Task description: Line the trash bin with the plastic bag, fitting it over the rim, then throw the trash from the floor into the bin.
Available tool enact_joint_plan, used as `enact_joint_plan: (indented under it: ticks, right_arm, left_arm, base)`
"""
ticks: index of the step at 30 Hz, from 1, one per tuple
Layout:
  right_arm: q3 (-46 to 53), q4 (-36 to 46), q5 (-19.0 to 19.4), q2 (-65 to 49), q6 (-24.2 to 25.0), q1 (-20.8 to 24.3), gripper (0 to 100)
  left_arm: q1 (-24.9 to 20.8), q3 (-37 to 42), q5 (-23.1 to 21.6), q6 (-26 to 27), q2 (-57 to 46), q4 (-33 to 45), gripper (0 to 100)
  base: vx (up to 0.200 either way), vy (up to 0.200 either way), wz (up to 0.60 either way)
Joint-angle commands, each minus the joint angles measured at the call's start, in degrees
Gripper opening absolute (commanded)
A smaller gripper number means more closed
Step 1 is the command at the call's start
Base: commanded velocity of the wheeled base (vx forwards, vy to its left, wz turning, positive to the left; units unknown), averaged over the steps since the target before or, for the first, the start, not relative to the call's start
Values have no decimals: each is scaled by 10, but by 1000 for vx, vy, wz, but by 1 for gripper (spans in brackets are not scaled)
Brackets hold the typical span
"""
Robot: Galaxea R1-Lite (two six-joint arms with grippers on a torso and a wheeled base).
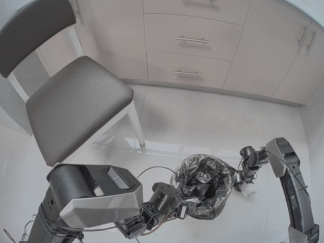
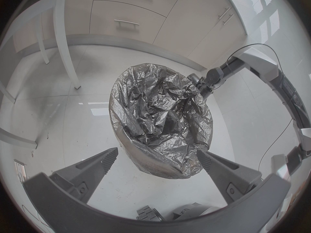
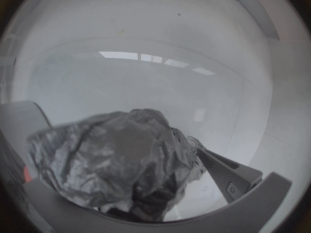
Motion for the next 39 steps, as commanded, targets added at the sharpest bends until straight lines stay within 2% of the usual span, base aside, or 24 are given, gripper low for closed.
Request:
enact_joint_plan:
  ticks: [1, 6, 14, 15, 28, 32, 33, 39]
  right_arm:
    - [-24, -28, 8, 50, -1, 2, 100]
    - [-24, -57, 5, 50, -4, 2, 100]
    - [-24, -60, 0, 50, -6, 4, 100]
    - [-24, -60, 0, 50, -6, 4, 0]
    - [-24, -58, -7, 50, -5, 4, 0]
    - [-24, -6, -12, 50, -1, 7, 0]
    - [-24, 37, -12, 50, 0, 7, 0]
    - [-24, 175, -12, 50, 3, 7, 0]
  left_arm:
    - [0, -1, 0, 1, 2, -1, 100]
    - [0, -1, 1, 2, 2, -1, 100]
    - [0, -1, 1, 2, 3, -1, 100]
    - [0, -1, 1, 2, 3, -1, 100]
    - [0, -1, 1, 2, 4, -1, 100]
    - [0, -1, 1, 1, 4, -1, 100]
    - [0, -1, 1, 1, 4, -1, 100]
    - [0, -1, 1, 1, 3, -1, 100]
  base:
    - [0, 0, 0]
    - [0, 0, 0]
    - [0, 0, 0]
    - [0, 0, 0]
    - [0, 0, 0]
    - [0, 0, 0]
    - [0, 0, 0]
    - [0, 0, 0]
